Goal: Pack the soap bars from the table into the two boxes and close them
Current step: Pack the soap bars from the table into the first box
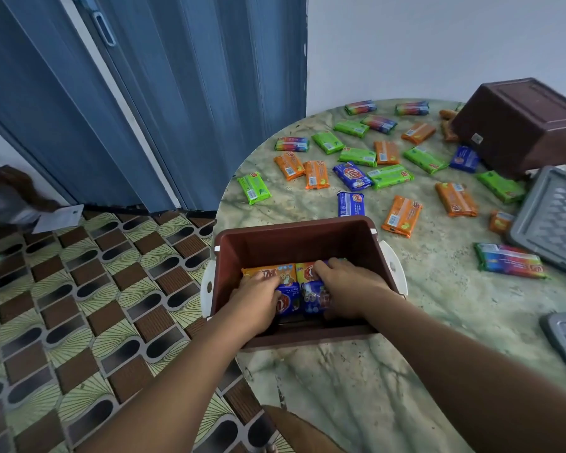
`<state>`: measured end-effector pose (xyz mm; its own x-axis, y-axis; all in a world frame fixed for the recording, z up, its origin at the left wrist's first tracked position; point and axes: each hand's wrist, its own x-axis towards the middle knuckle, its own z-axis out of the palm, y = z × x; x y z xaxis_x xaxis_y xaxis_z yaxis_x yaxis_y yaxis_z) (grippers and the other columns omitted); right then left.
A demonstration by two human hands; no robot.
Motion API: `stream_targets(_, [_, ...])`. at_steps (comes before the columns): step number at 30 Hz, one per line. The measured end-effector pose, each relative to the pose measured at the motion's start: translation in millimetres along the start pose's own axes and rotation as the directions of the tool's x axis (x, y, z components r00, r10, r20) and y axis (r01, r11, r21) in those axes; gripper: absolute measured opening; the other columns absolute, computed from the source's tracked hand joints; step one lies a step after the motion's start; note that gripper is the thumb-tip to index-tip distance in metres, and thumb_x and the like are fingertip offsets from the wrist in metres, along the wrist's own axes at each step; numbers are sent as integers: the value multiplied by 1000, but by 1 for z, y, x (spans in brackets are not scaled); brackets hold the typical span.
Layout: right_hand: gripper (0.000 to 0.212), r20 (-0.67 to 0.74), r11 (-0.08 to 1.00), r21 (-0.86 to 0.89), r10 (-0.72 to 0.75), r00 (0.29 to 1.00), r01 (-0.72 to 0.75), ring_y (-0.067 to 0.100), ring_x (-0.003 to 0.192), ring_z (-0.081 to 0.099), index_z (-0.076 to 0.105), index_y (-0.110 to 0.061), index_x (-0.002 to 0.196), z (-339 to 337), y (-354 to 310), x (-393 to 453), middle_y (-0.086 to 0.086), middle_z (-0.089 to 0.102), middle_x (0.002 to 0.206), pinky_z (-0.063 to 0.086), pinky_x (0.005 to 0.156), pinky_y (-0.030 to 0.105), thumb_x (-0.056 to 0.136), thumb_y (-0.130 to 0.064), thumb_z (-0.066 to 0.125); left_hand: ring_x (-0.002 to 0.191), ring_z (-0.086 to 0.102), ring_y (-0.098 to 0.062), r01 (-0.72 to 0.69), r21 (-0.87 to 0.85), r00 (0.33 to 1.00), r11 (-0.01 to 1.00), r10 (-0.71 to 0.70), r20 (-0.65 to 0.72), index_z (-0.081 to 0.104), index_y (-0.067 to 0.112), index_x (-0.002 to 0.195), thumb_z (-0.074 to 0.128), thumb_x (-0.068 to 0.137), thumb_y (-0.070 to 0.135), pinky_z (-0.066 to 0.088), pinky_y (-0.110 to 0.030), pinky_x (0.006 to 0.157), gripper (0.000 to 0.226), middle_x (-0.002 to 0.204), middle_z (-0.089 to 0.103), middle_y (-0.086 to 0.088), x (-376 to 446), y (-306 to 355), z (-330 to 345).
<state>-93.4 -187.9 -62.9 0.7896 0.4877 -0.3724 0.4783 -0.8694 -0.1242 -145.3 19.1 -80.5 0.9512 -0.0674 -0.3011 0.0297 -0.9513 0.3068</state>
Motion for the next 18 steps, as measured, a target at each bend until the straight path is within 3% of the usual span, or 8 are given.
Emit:
stream_targets(5, [96, -7, 1000, 4, 8, 1000, -8, 31, 130, 47, 29, -24, 149, 0, -1, -1, 7, 43, 143, 52, 96, 44, 74, -47, 84, 105, 53, -27, -37, 23, 999, 999, 37, -16, 48, 28, 98, 54, 97, 53, 48, -45, 87, 26, 111, 56, 0, -10, 7, -9])
stream_targets(8, [94, -17, 1000, -3, 9, 1000, -10, 30, 130, 47, 30, -25, 146, 1, -1, 0, 7, 44, 140, 52, 95, 44, 73, -48, 84, 98, 59, -28, -102, 108, 992, 989, 109, -59, 40, 27, 91, 55, 97, 50, 47, -39, 75, 28, 105, 56, 0, -15, 11, -16])
stream_targets(11, [92, -27, 1000, -4, 12, 1000, -12, 30, 130, 46, 32, -24, 144, 0, 0, 0, 7, 44, 140, 52, 95, 44, 73, -48, 84, 96, 61, -30, -99, 95, 975, 990, 116, -191, 48, 24, 100, 53, 99, 48, 45, -39, 73, 25, 105, 57, -3, -20, 20, -25])
stream_targets(14, [93, -34, 1000, 9, 25, 999, -25, 29, 129, 46, 31, -22, 144, 0, -1, 0, 8, 44, 140, 52, 93, 43, 73, -49, 85, 90, 64, -27, 22, -190, 921, 982, -94, -379, 48, 17, 125, 62, 97, 41, 44, -37, 67, 39, 97, 62, -3, -26, 23, -37])
stream_targets(16, [94, -34, 1000, 2, 31, 999, -31, 29, 129, 47, 30, -22, 144, 0, -1, 0, 8, 45, 140, 53, 92, 43, 73, -49, 85, 76, 64, -22, 104, -244, 931, 964, -181, -319, 17, 19, 154, 66, 97, 32, 43, -30, 58, 76, 90, 62, -1, -32, 18, -40])
stream_targets(17, [94, -32, 999, -2, 34, 999, -35, 29, 128, 47, 30, -22, 144, 0, -2, 0, 8, 45, 140, 53, 92, 43, 72, -50, 85, 77, 65, -22, 123, -164, 950, 979, -164, -265, 4, 22, 158, 65, 98, 28, 47, -31, 60, 86, 93, 65, -2, -35, 16, -39])
stream_targets(18, [94, -29, 999, -3, 36, 999, -37, 29, 128, 47, 31, -22, 143, 0, -2, 0, 8, 45, 140, 53, 91, 43, 72, -50, 86, 85, 68, -26, 133, -61, 967, 989, -143, -212, 5, 20, 159, 63, 98, 24, 52, -35, 68, 84, 100, 68, -6, -36, 15, -37])
